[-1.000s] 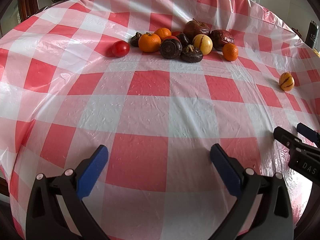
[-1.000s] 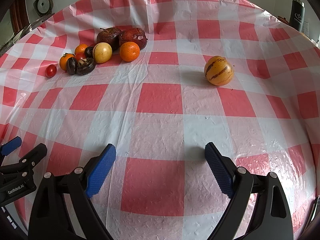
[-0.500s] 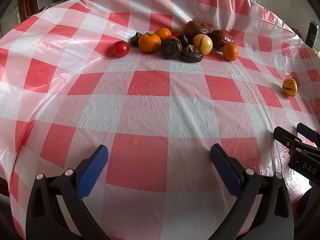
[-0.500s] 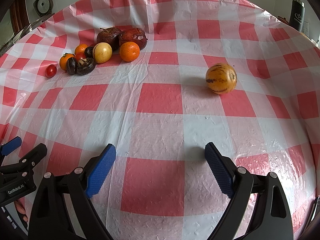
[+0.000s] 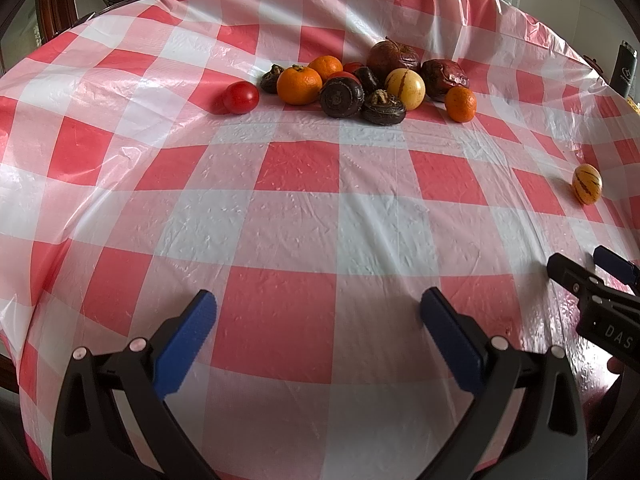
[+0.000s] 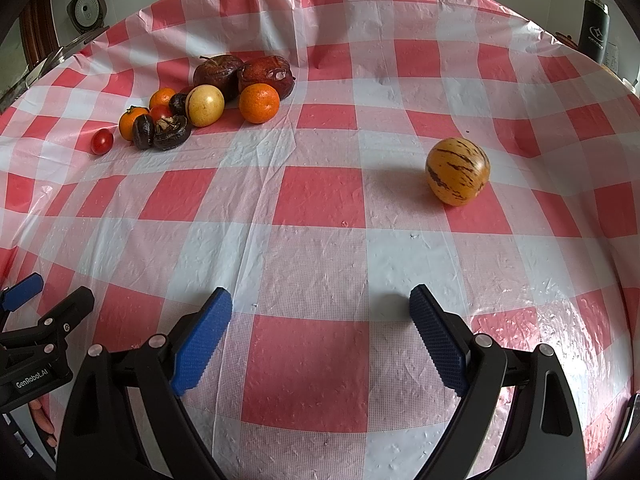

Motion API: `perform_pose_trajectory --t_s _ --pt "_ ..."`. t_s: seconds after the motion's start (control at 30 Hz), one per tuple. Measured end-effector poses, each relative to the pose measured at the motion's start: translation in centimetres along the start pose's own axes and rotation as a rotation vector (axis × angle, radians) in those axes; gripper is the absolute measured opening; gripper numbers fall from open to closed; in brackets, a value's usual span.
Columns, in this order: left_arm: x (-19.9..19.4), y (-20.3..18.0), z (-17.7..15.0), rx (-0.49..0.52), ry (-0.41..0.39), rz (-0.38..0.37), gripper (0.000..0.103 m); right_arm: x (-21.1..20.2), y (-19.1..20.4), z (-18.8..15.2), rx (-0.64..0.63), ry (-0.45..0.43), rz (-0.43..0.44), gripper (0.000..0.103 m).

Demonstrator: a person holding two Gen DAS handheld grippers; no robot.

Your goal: Organize fruits

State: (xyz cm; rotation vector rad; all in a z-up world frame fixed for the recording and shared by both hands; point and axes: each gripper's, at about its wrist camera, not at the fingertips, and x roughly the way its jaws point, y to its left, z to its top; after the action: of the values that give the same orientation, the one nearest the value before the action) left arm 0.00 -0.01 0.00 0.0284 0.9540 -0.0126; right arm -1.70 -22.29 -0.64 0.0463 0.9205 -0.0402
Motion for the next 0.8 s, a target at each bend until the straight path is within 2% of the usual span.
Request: perform_pose_trajectory --t_s 0.63,0.73,0.8 --pt "0.0 0.0 0.0 0.0 0.0 0.0 0.102 0.0 0.1 -0.1 -0.008 -0.001 -0.001 0.087" --pt "0.0 0.0 0.0 0.0 0.0 0.0 0.102 0.3 -0.4 0.3 -0.069 0.043 0.048 0.087" --pt "0.0 0.0 0.0 0.0 0.0 0.0 0.102 0.0 -2.9 0.4 0.011 0.035 0.116 0.087"
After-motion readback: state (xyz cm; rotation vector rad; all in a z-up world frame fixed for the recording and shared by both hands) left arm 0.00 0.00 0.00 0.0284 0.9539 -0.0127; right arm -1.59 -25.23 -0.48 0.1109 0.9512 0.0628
